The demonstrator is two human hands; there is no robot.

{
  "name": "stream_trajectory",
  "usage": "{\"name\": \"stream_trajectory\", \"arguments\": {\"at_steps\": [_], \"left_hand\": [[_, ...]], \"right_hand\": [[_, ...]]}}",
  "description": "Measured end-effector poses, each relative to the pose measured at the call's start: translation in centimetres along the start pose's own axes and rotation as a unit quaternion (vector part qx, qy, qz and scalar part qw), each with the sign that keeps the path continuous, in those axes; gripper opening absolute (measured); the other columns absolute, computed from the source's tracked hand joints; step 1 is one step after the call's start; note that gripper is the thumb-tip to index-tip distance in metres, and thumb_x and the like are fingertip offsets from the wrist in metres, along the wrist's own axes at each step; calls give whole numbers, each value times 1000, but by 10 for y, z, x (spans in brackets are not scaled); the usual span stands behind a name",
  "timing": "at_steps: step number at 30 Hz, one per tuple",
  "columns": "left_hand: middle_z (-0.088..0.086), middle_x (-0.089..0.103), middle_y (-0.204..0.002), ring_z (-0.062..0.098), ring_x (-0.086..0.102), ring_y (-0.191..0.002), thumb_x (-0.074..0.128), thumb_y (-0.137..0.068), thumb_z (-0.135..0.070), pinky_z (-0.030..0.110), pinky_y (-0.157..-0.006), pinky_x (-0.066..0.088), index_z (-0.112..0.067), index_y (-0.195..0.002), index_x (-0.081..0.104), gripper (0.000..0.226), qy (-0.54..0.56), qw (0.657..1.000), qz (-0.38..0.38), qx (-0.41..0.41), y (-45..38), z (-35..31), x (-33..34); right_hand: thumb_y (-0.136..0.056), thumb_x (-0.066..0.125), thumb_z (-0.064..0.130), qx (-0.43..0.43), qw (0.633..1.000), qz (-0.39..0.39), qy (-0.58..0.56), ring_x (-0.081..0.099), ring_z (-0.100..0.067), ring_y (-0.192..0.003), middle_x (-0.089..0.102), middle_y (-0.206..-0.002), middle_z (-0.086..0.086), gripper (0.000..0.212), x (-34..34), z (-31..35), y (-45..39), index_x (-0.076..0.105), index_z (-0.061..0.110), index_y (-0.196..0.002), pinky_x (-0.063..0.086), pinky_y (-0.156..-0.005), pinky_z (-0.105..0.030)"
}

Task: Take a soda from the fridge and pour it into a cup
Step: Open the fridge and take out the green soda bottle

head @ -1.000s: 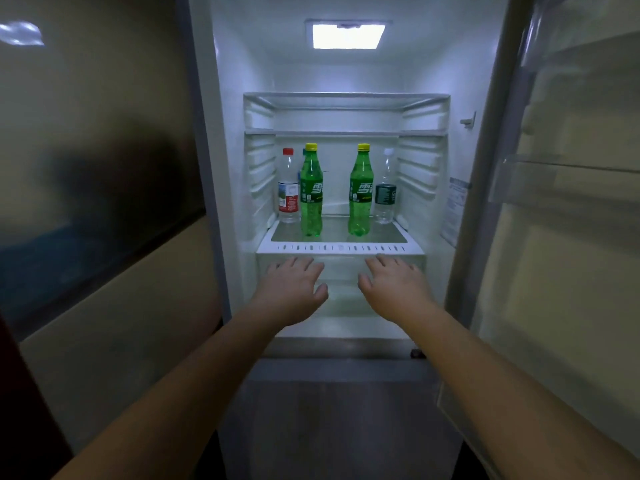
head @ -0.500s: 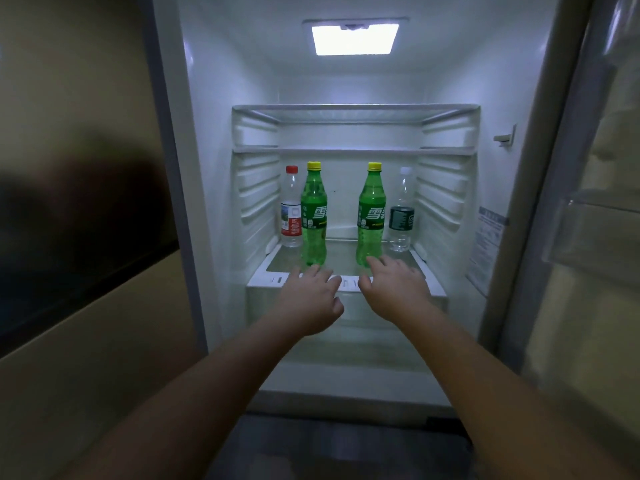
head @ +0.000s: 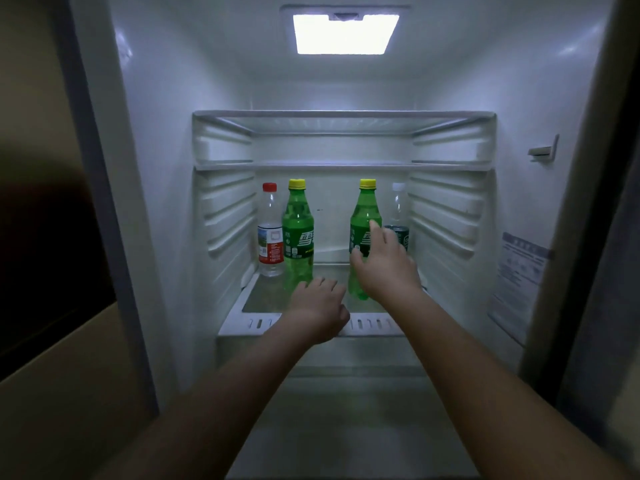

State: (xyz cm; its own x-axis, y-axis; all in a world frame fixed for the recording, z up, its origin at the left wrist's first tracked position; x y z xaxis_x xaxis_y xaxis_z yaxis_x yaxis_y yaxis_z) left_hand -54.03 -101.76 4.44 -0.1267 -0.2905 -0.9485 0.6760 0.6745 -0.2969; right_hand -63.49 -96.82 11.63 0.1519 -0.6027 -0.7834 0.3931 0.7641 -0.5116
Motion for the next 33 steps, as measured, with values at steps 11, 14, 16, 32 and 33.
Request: {"name": "stream_trajectory", "arguments": {"at_steps": [11,14,16,32,33], "left_hand": [[7,51,-138,21,47,-123,42,-93,-25,36,-98,43,-11,-140,44,50,119,988,-85,40,-31,13,20],[8,50,-139,21,45,-125,42,-94,-24,38,-103,40,-9,-141,43,49,179,980,-76,41,-36,12,24],[7,46,-144,20,42,-131,41,-95,-24,37,-108,37,-11,-146,37,53,215,974,-65,36,-38,10,25],[20,57,-125,30,58,-114,45,-101,-25,39,-102,48,-4,-134,47,39,770,554,59,-311,-46,25,62],[20,59,-125,30,59,-112,44,-101,-25,38,-101,49,-4,-130,50,36,771,554,60,-308,-47,24,63]], "right_hand": [[-84,59,58,72,992,-52,-90,30,-36,-137,19,-155,-18,99,22,-27,-64,1,15,-153,31,-108,-50],[-78,65,62,92,986,-22,-139,32,-34,-138,20,-156,-17,111,32,-34,-75,-4,18,-153,35,-105,-47],[-76,70,58,106,974,-6,-199,39,-32,-134,27,-155,-15,114,38,-37,-79,-3,18,-153,41,-100,-41],[-72,76,48,119,955,-54,-266,62,-24,-97,64,-107,-5,66,33,-42,-88,49,13,-121,53,-84,-39],[-72,76,50,118,953,-53,-273,62,-25,-96,64,-107,-5,66,33,-42,-87,49,13,-120,53,-85,-40]]}}
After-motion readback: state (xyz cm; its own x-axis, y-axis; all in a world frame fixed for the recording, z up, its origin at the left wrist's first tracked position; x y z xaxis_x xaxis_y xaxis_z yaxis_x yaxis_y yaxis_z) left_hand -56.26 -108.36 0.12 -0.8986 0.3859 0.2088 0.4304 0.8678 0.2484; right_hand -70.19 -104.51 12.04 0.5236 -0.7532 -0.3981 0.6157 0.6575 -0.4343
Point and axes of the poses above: each hand's wrist, its own y-axis away from the middle knuckle, its own x-axis out of the palm, z = x × y, the point moved 8 cm from there along -y, towards the middle knuckle
